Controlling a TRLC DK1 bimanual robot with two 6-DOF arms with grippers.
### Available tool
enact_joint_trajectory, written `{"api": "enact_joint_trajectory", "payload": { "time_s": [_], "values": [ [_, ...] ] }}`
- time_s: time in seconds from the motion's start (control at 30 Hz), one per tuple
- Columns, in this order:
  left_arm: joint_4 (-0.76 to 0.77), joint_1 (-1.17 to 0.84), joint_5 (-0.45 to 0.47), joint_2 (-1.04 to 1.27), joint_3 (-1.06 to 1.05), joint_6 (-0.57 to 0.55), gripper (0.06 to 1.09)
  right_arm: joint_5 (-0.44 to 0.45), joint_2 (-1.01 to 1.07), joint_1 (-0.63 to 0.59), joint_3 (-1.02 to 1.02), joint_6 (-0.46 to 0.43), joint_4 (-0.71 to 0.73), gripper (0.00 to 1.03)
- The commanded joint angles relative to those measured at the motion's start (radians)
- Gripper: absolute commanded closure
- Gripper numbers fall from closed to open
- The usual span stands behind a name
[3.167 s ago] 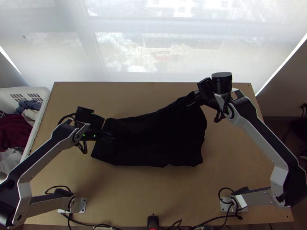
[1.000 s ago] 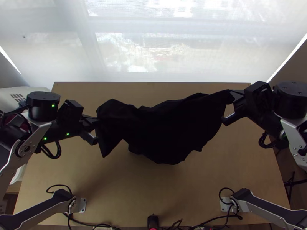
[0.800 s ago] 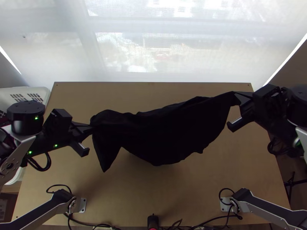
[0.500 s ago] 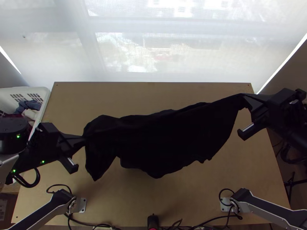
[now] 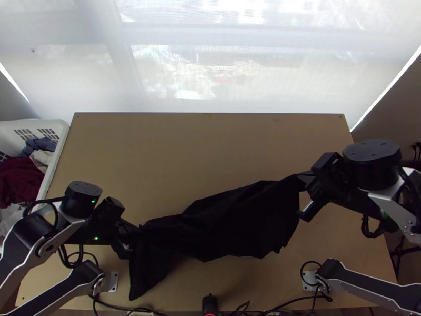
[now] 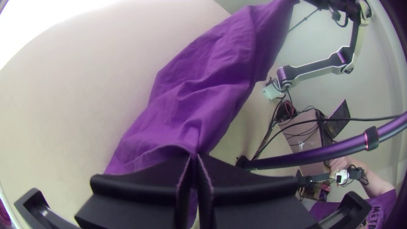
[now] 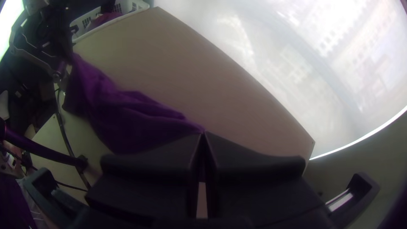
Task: Fold the t-shirt
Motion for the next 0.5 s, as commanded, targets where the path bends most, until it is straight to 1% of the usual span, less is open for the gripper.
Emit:
{"api": "enact_joint_trajectory", "payload": {
  "time_s": [0.0, 0.13, 0.17, 0.23, 0.27, 0.4, 0.47],
  "values": [
    [0.139, -0.013, 0.025, 0.085, -0.108, -0.026, 0.94, -0.02, 0.015, 0.02, -0.107, 0.016, 0.023, 1.0],
    [0.169, -0.018, 0.025, 0.134, -0.1, -0.026, 0.94, -0.019, 0.032, 0.014, -0.104, 0.012, 0.039, 1.0],
    [0.175, -0.019, 0.025, 0.14, -0.099, -0.027, 0.92, -0.019, 0.035, 0.011, -0.102, 0.01, 0.042, 1.0],
    [0.178, -0.022, 0.025, 0.148, -0.099, -0.026, 0.8, -0.019, 0.041, -0.002, -0.1, 0.008, 0.053, 1.0],
    [0.179, -0.022, 0.025, 0.153, -0.102, -0.026, 0.76, -0.019, 0.041, -0.005, -0.1, 0.008, 0.056, 1.0],
    [0.195, -0.031, 0.025, 0.168, -0.126, -0.026, 0.67, -0.019, 0.049, -0.016, -0.102, 0.01, 0.064, 1.0],
    [0.207, -0.041, 0.025, 0.176, -0.13, -0.029, 0.66, -0.019, 0.05, -0.02, -0.096, 0.01, 0.064, 1.0]
  ]
}}
